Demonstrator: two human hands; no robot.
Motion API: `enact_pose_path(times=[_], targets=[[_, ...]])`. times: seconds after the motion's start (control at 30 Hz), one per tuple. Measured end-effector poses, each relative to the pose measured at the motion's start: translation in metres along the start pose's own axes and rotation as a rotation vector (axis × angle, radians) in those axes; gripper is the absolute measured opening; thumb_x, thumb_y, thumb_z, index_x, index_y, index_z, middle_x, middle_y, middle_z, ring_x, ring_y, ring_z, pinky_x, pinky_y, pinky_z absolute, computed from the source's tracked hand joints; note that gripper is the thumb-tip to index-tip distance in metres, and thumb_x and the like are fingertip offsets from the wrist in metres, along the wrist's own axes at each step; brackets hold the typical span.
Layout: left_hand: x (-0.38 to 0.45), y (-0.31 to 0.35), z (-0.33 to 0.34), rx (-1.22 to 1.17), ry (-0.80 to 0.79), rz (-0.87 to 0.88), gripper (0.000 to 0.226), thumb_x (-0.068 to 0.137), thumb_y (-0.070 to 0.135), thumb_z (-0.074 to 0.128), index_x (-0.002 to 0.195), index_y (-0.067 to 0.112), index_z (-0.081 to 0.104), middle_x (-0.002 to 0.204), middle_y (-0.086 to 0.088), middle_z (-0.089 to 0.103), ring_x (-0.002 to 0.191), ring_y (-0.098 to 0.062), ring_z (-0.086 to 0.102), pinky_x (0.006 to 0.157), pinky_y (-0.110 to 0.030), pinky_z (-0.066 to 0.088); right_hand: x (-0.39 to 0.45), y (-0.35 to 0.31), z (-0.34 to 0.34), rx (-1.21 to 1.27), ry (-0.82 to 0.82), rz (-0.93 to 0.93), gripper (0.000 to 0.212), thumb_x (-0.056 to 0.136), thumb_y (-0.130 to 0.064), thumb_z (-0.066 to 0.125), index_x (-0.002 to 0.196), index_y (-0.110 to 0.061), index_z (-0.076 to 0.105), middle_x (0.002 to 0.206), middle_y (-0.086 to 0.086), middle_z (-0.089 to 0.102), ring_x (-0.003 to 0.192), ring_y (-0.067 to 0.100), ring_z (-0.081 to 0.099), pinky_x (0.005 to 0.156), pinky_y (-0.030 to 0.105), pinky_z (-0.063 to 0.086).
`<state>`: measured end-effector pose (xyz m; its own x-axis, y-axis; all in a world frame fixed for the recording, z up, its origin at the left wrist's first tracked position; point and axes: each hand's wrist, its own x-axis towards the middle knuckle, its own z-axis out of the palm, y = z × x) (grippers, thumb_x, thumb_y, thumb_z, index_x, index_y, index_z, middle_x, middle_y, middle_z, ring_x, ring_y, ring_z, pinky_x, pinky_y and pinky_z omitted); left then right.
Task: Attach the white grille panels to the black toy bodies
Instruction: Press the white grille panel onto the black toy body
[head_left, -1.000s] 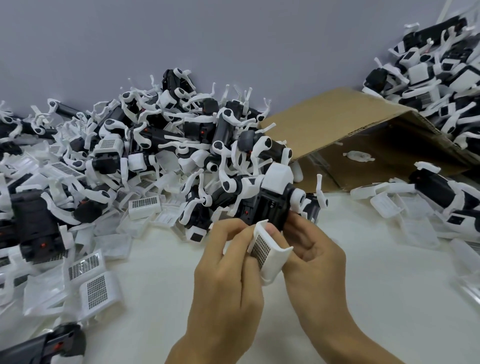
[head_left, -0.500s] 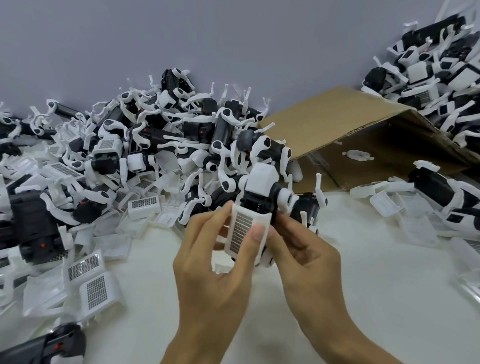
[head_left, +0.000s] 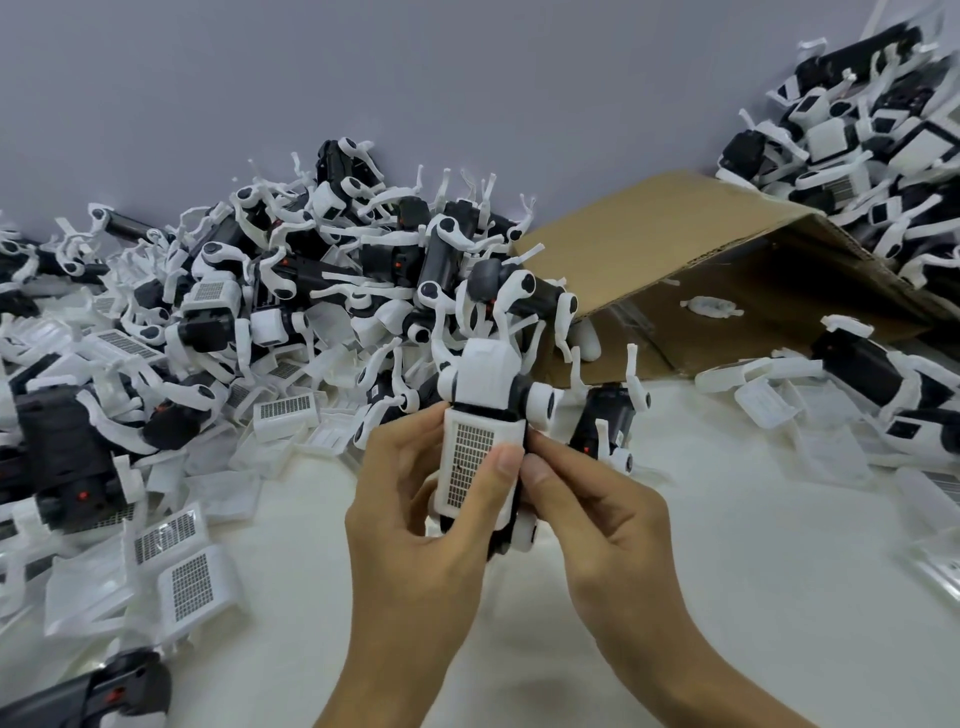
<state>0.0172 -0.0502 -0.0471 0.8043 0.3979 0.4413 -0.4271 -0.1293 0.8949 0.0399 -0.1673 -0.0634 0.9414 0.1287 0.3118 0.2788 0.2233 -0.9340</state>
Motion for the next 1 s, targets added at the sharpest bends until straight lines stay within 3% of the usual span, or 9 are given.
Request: enact_pose_path(times=[0.17, 0.27, 0.33, 0.5, 0.67, 0.77, 0.83, 0.9, 1.0], targets=[[0.009, -0.005, -0.004, -0.126, -0.058, -0.160, 0.040, 0.056, 0.045, 0.085, 0.091, 0.038, 0.066, 0.087, 0.001, 0.073, 0.079, -0.014, 0.071, 0.055, -0.023, 0.056, 0.001, -0.008, 0.000, 0.026, -0.018, -0.012, 0.023, 0.083, -0.046, 0.070, 0.103, -0.038, 0.079, 0.102, -0.008, 0.079, 0.098, 0.012, 0.075, 0.080, 0.019, 0.058], [0.011, -0.006, -0.008, -0.136, -0.058, -0.236, 0.048, 0.049, 0.046, 0.088, 0.090, 0.031, 0.069, 0.085, -0.001, 0.073, 0.078, -0.023, 0.071, 0.055, -0.043, 0.060, 0.001, -0.009, 0.000, 0.035, -0.109, -0.021, 0.030, 0.073, -0.052, 0.082, 0.102, -0.044, 0.078, 0.101, -0.009, 0.079, 0.095, 0.012, 0.075, 0.076, 0.017, 0.058], [0.010, -0.006, -0.008, -0.151, -0.076, -0.293, 0.048, 0.051, 0.051, 0.088, 0.090, 0.029, 0.072, 0.087, -0.004, 0.075, 0.081, -0.030, 0.073, 0.060, -0.048, 0.061, 0.002, -0.011, 0.000, 0.039, -0.138, -0.033, 0.033, 0.071, -0.051, 0.083, 0.103, -0.044, 0.078, 0.101, -0.008, 0.079, 0.096, 0.013, 0.076, 0.077, 0.018, 0.058], [0.013, -0.001, -0.013, -0.280, -0.247, -0.432, 0.056, 0.069, 0.066, 0.067, 0.098, 0.020, 0.080, 0.101, -0.017, 0.075, 0.091, -0.033, 0.074, 0.065, -0.037, 0.061, 0.009, -0.014, -0.006, 0.034, -0.165, -0.031, 0.032, 0.079, -0.035, 0.077, 0.109, -0.045, 0.076, 0.106, -0.006, 0.078, 0.100, 0.016, 0.075, 0.079, 0.023, 0.060], [0.017, -0.006, -0.019, -0.148, -0.190, -0.213, 0.042, 0.081, 0.055, 0.066, 0.091, 0.018, 0.081, 0.099, -0.017, 0.071, 0.092, -0.037, 0.071, 0.079, -0.061, 0.058, 0.009, -0.016, -0.007, 0.112, -0.229, -0.003, 0.028, 0.089, -0.018, 0.070, 0.114, -0.030, 0.077, 0.109, 0.000, 0.078, 0.103, 0.019, 0.074, 0.083, 0.023, 0.059], [0.016, -0.009, -0.017, -0.082, -0.130, -0.136, 0.039, 0.082, 0.055, 0.064, 0.083, 0.020, 0.082, 0.094, -0.011, 0.070, 0.089, -0.035, 0.072, 0.078, -0.057, 0.060, 0.008, -0.015, -0.007, 0.075, -0.200, 0.007, 0.023, 0.090, -0.016, 0.070, 0.109, -0.027, 0.079, 0.104, -0.001, 0.079, 0.098, 0.016, 0.076, 0.080, 0.020, 0.059], [0.015, -0.010, -0.016, -0.089, -0.164, -0.152, 0.039, 0.081, 0.055, 0.064, 0.085, 0.019, 0.081, 0.094, -0.012, 0.071, 0.090, -0.034, 0.072, 0.077, -0.050, 0.062, 0.010, -0.015, -0.006, 0.037, -0.132, 0.031, 0.015, 0.087, -0.031, 0.075, 0.100, -0.025, 0.080, 0.095, -0.001, 0.080, 0.091, 0.014, 0.076, 0.074, 0.018, 0.058], [0.013, -0.011, -0.014, -0.093, -0.261, -0.163, 0.036, 0.081, 0.052, 0.065, 0.093, 0.022, 0.080, 0.099, -0.014, 0.071, 0.096, -0.035, 0.070, 0.080, -0.043, 0.061, 0.012, -0.015, -0.009, 0.020, -0.059, 0.054, 0.027, 0.085, -0.045, 0.073, 0.091, -0.020, 0.081, 0.086, 0.002, 0.079, 0.082, 0.016, 0.077, 0.066, 0.020, 0.059], [0.008, -0.013, -0.010, -0.096, -0.353, -0.135, 0.032, 0.082, 0.045, 0.069, 0.100, 0.021, 0.080, 0.104, -0.011, 0.070, 0.102, -0.037, 0.068, 0.087, -0.055, 0.057, 0.013, -0.016, -0.016, -0.043, 0.031, -0.029, 0.025, 0.084, -0.042, 0.065, 0.078, -0.024, 0.082, 0.076, 0.002, 0.078, 0.073, 0.018, 0.077, 0.058, 0.024, 0.059]])
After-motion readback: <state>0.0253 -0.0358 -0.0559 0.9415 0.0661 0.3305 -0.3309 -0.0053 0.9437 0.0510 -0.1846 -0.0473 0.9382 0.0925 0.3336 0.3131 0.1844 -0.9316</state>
